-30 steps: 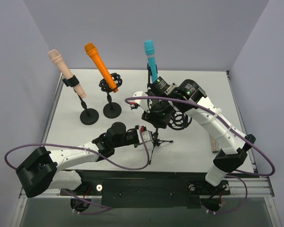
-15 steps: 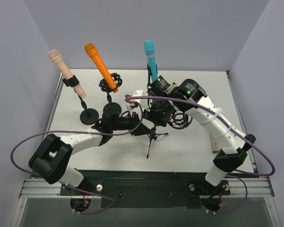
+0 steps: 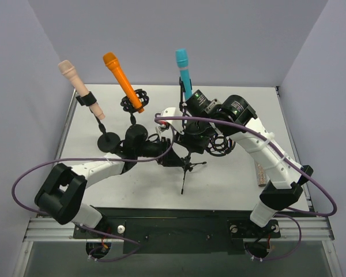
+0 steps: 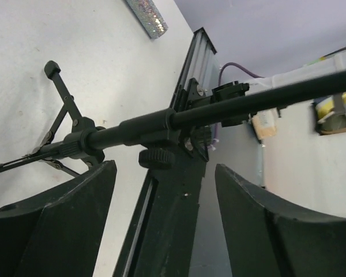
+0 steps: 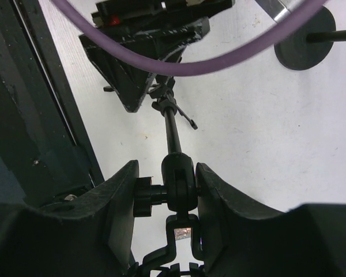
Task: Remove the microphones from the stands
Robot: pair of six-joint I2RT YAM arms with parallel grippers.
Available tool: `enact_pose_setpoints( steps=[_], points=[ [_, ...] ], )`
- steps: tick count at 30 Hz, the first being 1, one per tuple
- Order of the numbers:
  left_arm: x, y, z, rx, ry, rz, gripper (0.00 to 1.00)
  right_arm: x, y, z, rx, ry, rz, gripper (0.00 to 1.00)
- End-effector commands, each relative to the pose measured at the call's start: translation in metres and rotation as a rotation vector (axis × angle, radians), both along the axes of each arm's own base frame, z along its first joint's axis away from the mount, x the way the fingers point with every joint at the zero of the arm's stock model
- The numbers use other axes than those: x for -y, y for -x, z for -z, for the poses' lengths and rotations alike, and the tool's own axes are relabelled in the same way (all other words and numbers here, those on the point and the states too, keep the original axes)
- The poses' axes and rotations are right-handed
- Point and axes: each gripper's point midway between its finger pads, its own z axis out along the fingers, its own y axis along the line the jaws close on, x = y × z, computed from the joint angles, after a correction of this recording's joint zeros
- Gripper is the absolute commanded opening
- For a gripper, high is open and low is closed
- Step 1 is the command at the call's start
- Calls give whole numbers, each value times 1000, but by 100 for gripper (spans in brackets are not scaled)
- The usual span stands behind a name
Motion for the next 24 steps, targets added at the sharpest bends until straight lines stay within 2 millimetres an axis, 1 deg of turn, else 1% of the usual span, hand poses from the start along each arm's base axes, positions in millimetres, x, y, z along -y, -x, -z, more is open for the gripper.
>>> enact_pose_setpoints(
  steps=[1, 2, 3, 4, 5, 6, 7, 8, 9, 10, 11, 13, 15, 17, 20, 24],
  points=[
    [-22, -1, -15, 306, -63, 12, 81, 0, -4, -9, 38, -9, 0, 0],
    [-30, -1, -20, 370, -88, -20, 82, 0, -3, -9, 39, -9, -1, 0],
    [-35, 0, -11, 484, -116, -4, 83, 0, -4, -9, 40, -7, 2, 0],
    [-42, -3, -17, 580, -141, -38, 83, 0, -4, -9, 40, -7, 2, 0],
    [-42, -1, -10, 698, -180, -23, 83, 0, -4, -8, 40, -6, 4, 0],
    [-49, -11, -16, 827, -231, -81, 83, 0, -4, -8, 38, -5, 5, 0],
    [-46, -3, -8, 968, -261, -26, 83, 1, -4, -7, 36, -3, 5, 0],
    [-48, -12, -23, 1088, -280, -99, 83, 0, -3, -6, 34, 0, 4, 0],
    [-42, -5, -31, 1245, -260, -88, 83, 0, -3, -6, 33, 1, 4, 0],
    [-43, -8, -31, 1305, -285, -107, 83, 1, -3, -5, 31, 3, 4, 0],
    [-38, -6, -35, 1415, -277, -91, 82, 1, -3, -5, 31, 5, 4, 0],
    [-31, -10, -35, 1514, -302, -82, 79, 1, -3, -4, 29, 6, 3, 0],
    [-27, -18, -37, 1571, -321, -114, 77, 0, -3, -3, 25, 6, 3, 0],
    [-23, -22, -39, 1602, -318, -130, 77, 0, -3, -3, 23, 7, 5, 0],
    [-17, -27, -42, 1590, -307, -156, 75, -2, -3, -3, 23, 3, 4, 0],
    [-7, -21, -34, 1586, -289, -118, 68, -1, -2, -3, 22, 5, 4, 0]
  ],
)
